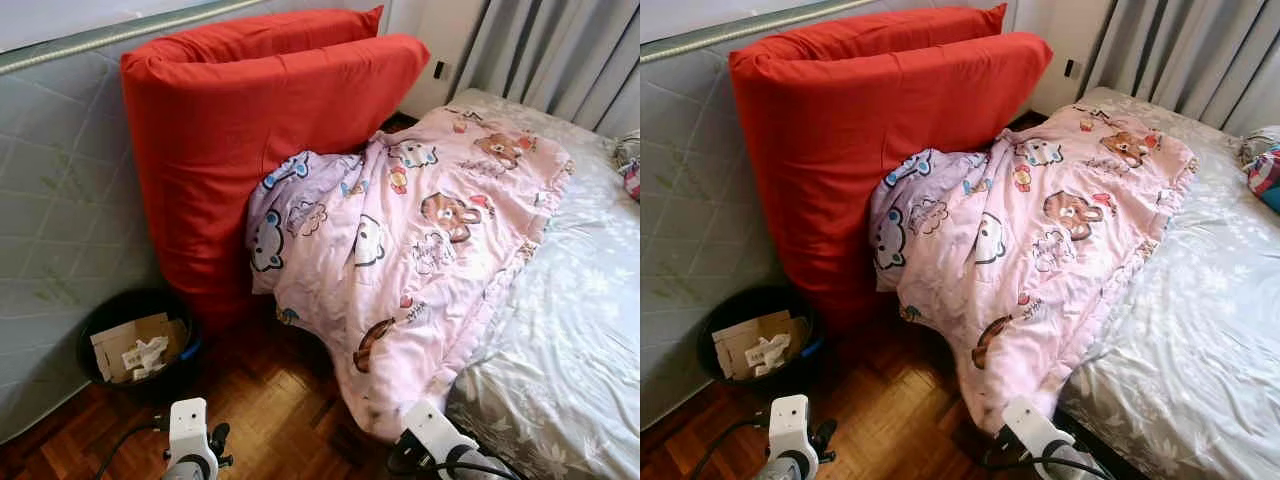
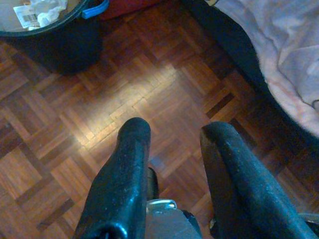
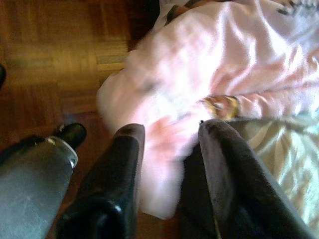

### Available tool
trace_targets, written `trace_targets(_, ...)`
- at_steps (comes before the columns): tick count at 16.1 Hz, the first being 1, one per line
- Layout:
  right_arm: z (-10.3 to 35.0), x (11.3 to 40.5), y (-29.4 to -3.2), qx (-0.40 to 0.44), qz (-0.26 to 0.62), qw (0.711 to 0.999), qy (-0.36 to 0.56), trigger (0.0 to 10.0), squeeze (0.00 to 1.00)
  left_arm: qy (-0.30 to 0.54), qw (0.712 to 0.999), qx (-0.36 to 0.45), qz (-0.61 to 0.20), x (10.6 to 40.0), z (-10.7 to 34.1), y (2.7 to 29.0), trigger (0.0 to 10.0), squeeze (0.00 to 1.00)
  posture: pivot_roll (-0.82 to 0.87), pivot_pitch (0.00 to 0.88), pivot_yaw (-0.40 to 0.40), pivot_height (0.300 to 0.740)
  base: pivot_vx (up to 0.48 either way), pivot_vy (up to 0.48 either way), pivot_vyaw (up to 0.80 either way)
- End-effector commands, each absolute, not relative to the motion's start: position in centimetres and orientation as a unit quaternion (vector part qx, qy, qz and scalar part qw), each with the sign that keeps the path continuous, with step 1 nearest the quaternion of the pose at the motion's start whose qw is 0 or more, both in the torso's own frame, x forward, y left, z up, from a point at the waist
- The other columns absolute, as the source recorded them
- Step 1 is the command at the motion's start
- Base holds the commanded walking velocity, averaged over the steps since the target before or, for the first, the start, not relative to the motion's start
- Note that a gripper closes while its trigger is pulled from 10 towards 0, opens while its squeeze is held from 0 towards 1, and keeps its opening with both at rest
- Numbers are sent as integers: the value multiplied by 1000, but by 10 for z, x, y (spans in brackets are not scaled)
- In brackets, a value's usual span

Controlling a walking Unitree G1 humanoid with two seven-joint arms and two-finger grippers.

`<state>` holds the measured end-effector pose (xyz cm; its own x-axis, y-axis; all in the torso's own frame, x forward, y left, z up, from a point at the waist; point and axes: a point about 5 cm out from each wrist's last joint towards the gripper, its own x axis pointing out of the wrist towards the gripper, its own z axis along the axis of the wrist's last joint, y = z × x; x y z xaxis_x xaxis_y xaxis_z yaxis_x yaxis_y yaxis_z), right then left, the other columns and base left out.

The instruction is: Clean up the room

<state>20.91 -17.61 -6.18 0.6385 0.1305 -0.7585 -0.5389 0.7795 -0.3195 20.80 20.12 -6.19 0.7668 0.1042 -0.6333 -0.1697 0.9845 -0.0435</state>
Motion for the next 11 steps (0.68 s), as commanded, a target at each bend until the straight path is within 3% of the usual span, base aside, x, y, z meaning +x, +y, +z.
trace_targets(1,-62,209,-181,-245,173,872,386,10000,1000,347,934,-46,66,205,-65,198,10000,0,-95,79,-95,740,0,0,0)
trace_targets(3,-57,215,-183,-210,146,891,375,10000,1000,346,935,-45,66,206,-65,198,10000,0,-95,78,-94,740,0,0,0)
trace_targets(4,-53,221,-186,-174,111,908,365,10000,894,347,935,-45,66,206,-65,199,10000,0,-95,76,-93,740,0,0,0)
trace_targets(5,-51,224,-188,-151,88,916,361,10000,620,347,934,-45,66,206,-65,199,10000,0,-94,74,-92,740,0,0,0)
trace_targets(6,-51,226,-190,-106,61,926,358,10000,0,348,934,-45,66,206,-65,199,10000,0,-94,66,-90,740,0,0,0)
trace_targets(7,-51,226,-189,-78,51,929,357,10000,0,349,934,-45,66,205,-65,199,10000,0,-94,64,-90,740,0,0,0)
trace_targets(8,-53,224,-192,15,7,936,353,10000,0,353,932,-45,66,205,-66,199,10000,0,-93,47,-81,740,0,0,0)
trace_targets(11,-61,213,-210,93,-80,918,377,10000,0,361,930,-39,64,207,-65,200,10000,0,-92,34,-69,740,0,0,0)
